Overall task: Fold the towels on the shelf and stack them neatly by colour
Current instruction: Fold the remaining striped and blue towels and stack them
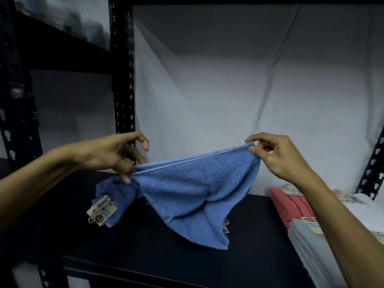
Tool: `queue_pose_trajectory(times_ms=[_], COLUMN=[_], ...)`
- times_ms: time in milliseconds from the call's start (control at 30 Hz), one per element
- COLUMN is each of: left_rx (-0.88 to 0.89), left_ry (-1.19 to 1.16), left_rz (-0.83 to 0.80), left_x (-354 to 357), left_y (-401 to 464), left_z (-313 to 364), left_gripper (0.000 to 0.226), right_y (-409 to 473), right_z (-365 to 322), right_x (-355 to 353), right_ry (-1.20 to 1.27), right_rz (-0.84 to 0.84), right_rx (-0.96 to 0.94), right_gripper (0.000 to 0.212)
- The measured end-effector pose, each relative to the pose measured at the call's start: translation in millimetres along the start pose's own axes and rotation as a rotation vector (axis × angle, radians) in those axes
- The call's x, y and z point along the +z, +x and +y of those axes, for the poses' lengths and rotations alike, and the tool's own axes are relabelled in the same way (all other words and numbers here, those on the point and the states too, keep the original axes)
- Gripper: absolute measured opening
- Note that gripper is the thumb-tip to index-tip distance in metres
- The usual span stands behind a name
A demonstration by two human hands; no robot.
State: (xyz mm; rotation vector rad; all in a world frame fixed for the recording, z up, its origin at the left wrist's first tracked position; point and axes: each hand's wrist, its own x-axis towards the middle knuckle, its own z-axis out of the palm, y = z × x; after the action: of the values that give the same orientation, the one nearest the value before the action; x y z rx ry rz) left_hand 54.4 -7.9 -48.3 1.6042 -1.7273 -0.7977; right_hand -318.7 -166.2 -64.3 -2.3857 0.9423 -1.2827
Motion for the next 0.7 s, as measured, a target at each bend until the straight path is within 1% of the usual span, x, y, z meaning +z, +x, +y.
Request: queue_pose_trajectory(times_ms=[67, 133, 167, 233, 367, 467, 500, 567, 700], left_rx=[0.025, 0.073, 0.090, 0.092, 0.108, 0.168, 0.197, 0.237, 0.278], left_ry=[0.012, 0.098, 0.147, 0.193, 0.149, 0.211, 0.267, 0.328, 0.335], left_rz=[-0.087, -0.125, -0.112, -0.038, 0.112, 0.191, 0.226, 0.298, 0.368], left_x=[-1.8, -6.6, -9.3, -11.9, -5.4, 0.4, 1.2, 3.1, 5.3], left_y=[-0.7, -2.2, -2.5, -2.2, 1.4, 1.9, 2.9, 5.4, 12.8], left_z=[4.0, 10.6, 14.5, 21.0, 24.2, 22.6, 20.4, 17.4, 15.6], left_gripper=[0.053, 0.038, 0.031, 0.030, 0.026, 0.009, 0.010, 0.020, 0.018], right_y=[0.8, 1.8, 2.5, 3.4, 2.6, 1.9, 2.2, 2.7, 5.3], right_z=[-2.3, -3.2, -3.1, -2.6, -4.3, -5.1, -4.5, -5.7, -8.3], right_x=[-10.5, -19.9, -23.9, -30.9, -38.1, -40.1, -40.4, -41.5, -44.2], right_ry=[-0.054, -0.052, -0.026, 0.034, 0.108, 0.157, 0.168, 0.191, 0.238], right_rz=[-0.072, -0.127, -0.139, -0.145, -0.100, -0.055, -0.046, -0.036, -0.025], right_rx=[-0.011, -0.013, -0.011, 0.004, 0.059, 0.084, 0.086, 0.079, 0.064], right_gripper=[0.020, 0.017, 0.016, 0.013, 0.010, 0.010, 0.010, 0.011, 0.013])
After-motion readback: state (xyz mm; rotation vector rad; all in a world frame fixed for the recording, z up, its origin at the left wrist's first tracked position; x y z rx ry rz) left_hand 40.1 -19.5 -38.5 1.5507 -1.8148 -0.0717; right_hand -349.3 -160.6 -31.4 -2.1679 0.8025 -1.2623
